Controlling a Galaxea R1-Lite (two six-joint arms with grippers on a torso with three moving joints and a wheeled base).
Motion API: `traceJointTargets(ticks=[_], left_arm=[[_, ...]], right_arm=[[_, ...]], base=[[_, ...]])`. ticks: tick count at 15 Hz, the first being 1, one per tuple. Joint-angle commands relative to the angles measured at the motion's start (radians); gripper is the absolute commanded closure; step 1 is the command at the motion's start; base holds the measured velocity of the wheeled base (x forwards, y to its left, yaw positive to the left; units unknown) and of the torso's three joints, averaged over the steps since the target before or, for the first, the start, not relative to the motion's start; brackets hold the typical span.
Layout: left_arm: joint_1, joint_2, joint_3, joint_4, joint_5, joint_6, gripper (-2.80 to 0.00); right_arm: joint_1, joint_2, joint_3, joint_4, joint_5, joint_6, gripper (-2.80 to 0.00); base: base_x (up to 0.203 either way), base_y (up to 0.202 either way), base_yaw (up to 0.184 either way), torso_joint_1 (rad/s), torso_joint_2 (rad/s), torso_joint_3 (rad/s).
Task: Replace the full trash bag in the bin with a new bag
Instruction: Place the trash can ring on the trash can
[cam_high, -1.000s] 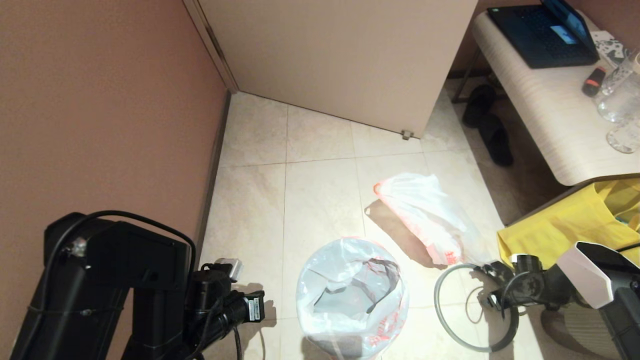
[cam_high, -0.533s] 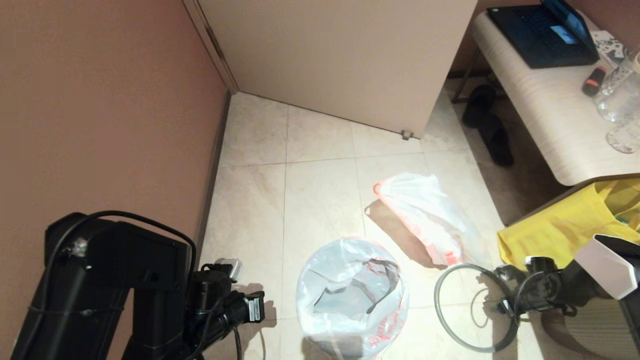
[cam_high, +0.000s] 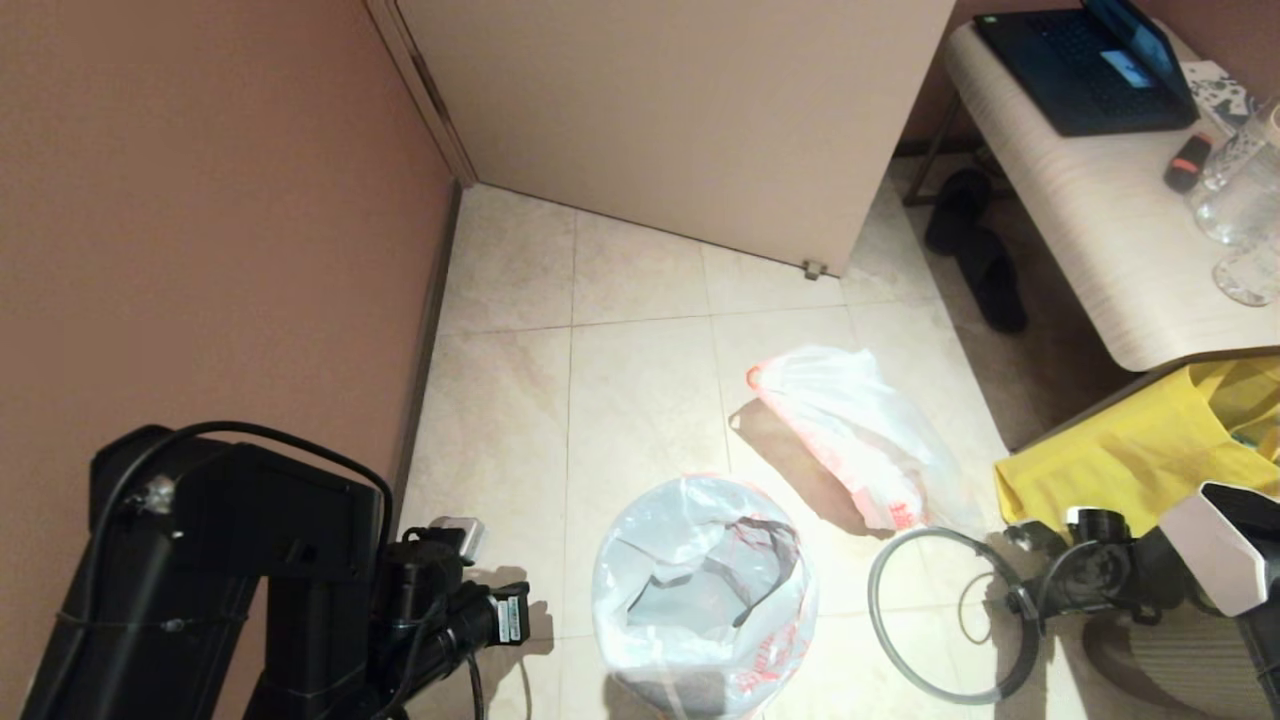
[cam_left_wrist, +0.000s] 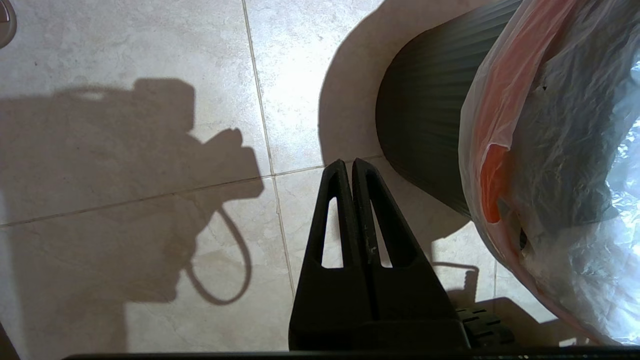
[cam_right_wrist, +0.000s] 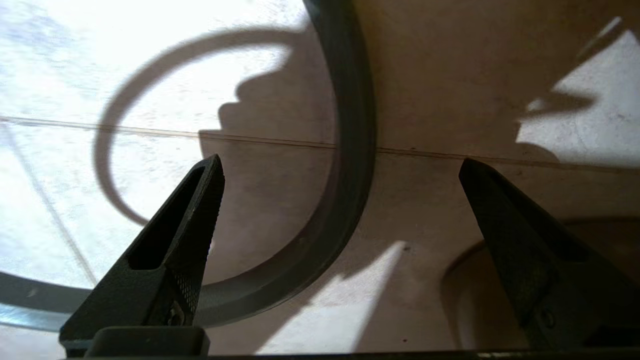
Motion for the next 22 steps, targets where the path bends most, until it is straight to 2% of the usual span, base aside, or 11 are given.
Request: traceJointTargets(ticks=[1,4,5,17,18,22], left_arm=[[0.000,0.001,-0.001,-0.047,0.000,-0.001,0.00],[-0.001,0.001,0.000,-0.047,0.001,-0.001,0.00],[-0.001,0.001,-0.001,-0.047,0.001,-0.001,0.00],[-0.001,-0.002,-0.004,-0.047,0.001,-0.003,0.00],[-0.001,-0.002,-0.005,-0.047,0.001,-0.003,0.00],[0.000,-0.006,-0.007,-0.047,0.001,-0.003,0.00]], right_arm=[[-0.009,0.073,-0.071,0.032,0.001,-0.009,-2.80],[-0.014,0.076,-0.076,0.117,0.001,-0.074,-2.80],[-0.011,0.076,-0.080,0.130,0.001,-0.087,0.00],[-0.003,0.064,-0.059,0.165,-0.045,-0.104,0.00],[-0.003,0.041,-0.034,0.165,-0.054,-0.103,0.00],[0.002,-0.174,0.203,0.155,-0.066,-0.097,0.00]], base=[[0.000,0.000,0.000,0.000,0.00,0.000],[0.000,0.000,0.000,0.000,0.00,0.000],[0.000,0.000,0.000,0.000,0.00,0.000],[0.000,0.000,0.000,0.000,0.00,0.000],[0.000,0.000,0.000,0.000,0.00,0.000],[0.000,0.000,0.000,0.000,0.00,0.000]])
